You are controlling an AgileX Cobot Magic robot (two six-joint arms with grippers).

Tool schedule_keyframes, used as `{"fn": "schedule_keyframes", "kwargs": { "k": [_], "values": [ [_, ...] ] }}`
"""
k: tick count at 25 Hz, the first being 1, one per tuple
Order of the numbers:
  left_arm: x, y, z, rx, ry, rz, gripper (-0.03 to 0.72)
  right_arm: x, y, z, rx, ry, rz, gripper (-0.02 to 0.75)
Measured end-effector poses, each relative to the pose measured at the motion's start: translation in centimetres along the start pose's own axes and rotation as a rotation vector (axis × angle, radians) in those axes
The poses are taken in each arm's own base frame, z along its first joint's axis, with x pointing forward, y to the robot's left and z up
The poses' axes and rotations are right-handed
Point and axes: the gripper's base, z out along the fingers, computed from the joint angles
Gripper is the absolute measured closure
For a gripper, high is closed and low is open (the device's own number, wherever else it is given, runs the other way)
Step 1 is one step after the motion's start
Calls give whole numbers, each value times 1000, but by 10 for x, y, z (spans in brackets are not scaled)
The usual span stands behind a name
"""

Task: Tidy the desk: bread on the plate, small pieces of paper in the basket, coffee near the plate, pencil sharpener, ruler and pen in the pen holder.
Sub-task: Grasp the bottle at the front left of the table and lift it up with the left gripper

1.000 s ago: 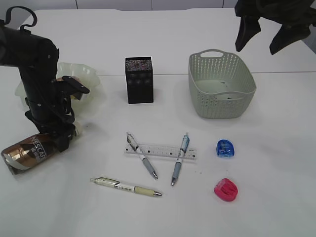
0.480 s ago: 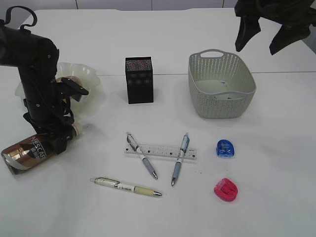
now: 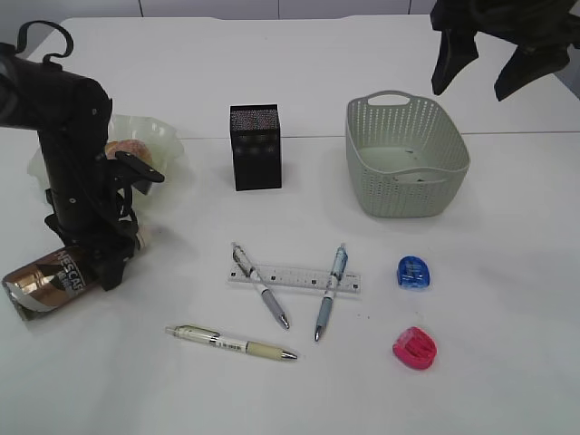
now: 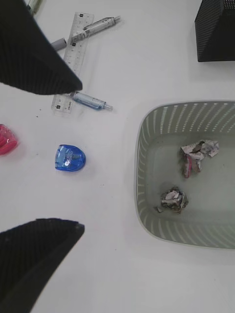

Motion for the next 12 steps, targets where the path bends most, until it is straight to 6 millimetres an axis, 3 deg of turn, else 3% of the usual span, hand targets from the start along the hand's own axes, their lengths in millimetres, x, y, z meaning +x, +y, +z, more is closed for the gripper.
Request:
{"fn": "schedule_keyframes", "kwargs": {
  "k": [7, 12],
  "values": [
    [0, -1, 5, 7, 11, 0, 161, 0, 0, 0, 0, 0, 0, 161],
    [-1, -1, 4, 10, 8, -1, 338, 0, 0, 0, 0, 0, 0, 161]
  ]
}}
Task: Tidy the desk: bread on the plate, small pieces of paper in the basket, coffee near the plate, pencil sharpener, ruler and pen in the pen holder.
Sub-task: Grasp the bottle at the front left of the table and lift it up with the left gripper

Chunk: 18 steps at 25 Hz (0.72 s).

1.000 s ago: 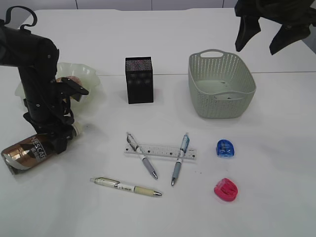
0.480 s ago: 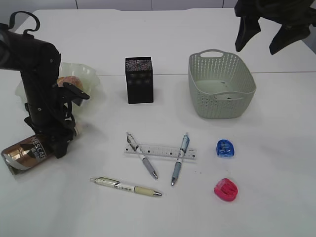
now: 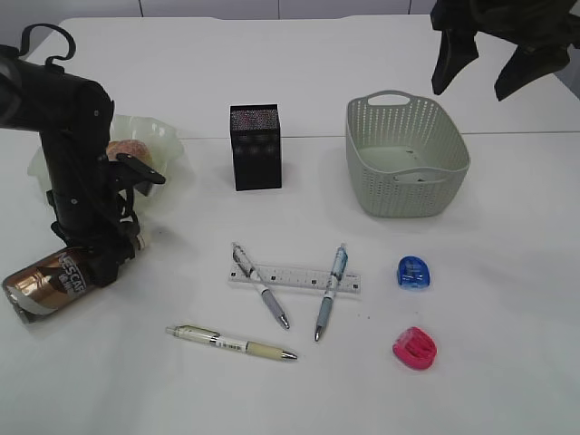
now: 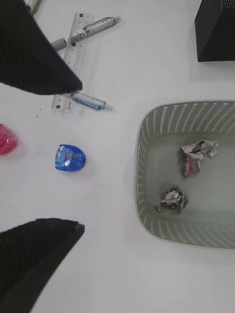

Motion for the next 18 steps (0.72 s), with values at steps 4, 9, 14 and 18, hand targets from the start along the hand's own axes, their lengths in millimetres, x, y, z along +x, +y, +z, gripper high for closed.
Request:
{"fn": "schedule_keyframes", "kwargs": {
  "k": [4, 9, 14, 18],
  "values": [
    [0, 0, 0, 6, 7, -2, 386, 0, 0, 0, 0, 0, 0, 161],
    [-1, -5, -3, 102, 8, -62, 390, 0, 0, 0, 0, 0, 0, 161],
    [-7, 3, -16, 221, -32, -238, 392, 0, 0, 0, 0, 0, 0, 161],
    [-1, 17, -27, 236, -32, -366, 392, 0, 0, 0, 0, 0, 0, 161]
  ]
}}
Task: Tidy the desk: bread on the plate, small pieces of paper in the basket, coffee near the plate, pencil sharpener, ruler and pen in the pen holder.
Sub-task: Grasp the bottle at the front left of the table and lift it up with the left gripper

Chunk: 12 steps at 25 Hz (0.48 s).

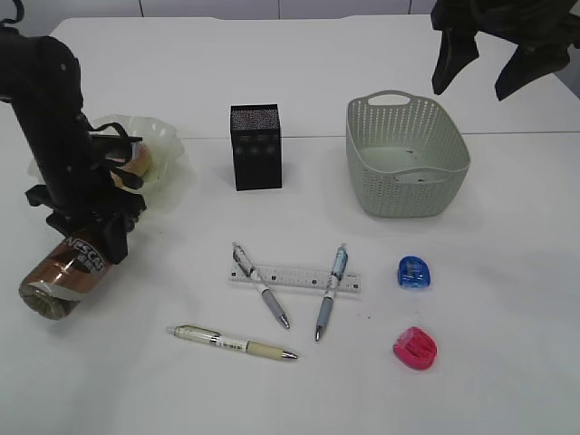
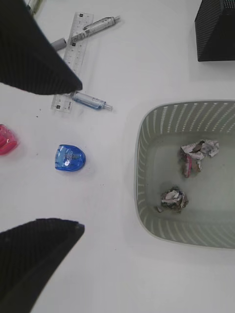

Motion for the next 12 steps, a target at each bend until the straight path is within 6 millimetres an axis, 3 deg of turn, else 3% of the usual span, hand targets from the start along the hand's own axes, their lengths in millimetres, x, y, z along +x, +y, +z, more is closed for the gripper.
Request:
{"fn": "schedule_keyframes", "kwargs": {
  "k": [5, 12],
  "values": [
    [6, 15, -22, -4, -30, -78, 392, 0, 0, 0, 0, 0, 0, 161],
    [18, 15, -66, -8, -132, -86, 392, 0, 0, 0, 0, 0, 0, 161]
  ]
}}
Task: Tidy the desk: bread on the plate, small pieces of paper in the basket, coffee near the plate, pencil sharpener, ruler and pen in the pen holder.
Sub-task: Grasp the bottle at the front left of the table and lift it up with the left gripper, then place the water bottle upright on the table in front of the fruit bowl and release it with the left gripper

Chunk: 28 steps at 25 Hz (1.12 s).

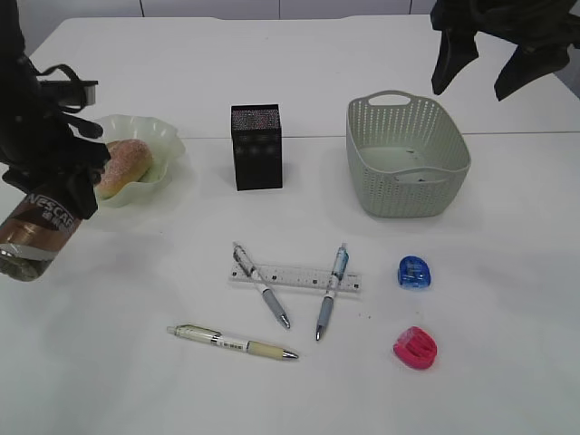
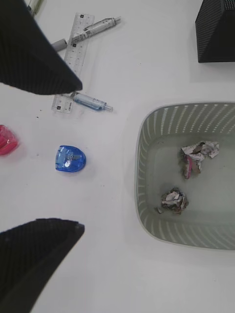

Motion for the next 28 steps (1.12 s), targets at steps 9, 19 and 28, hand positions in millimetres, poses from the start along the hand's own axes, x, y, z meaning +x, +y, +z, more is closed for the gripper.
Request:
{"fn": "schedule_keyframes", "kwargs": {
  "k": [9, 19, 28],
  "values": [
    [59, -9, -41, -1, -315, -19, 392, 0, 0, 0, 0, 0, -2, 161],
    [114, 4, -6, -87, -813, -112, 392, 0, 0, 0, 0, -2, -2, 161],
    [113, 14, -18, -197, -1267, -122, 392, 0, 0, 0, 0, -2, -2, 160]
  ]
}}
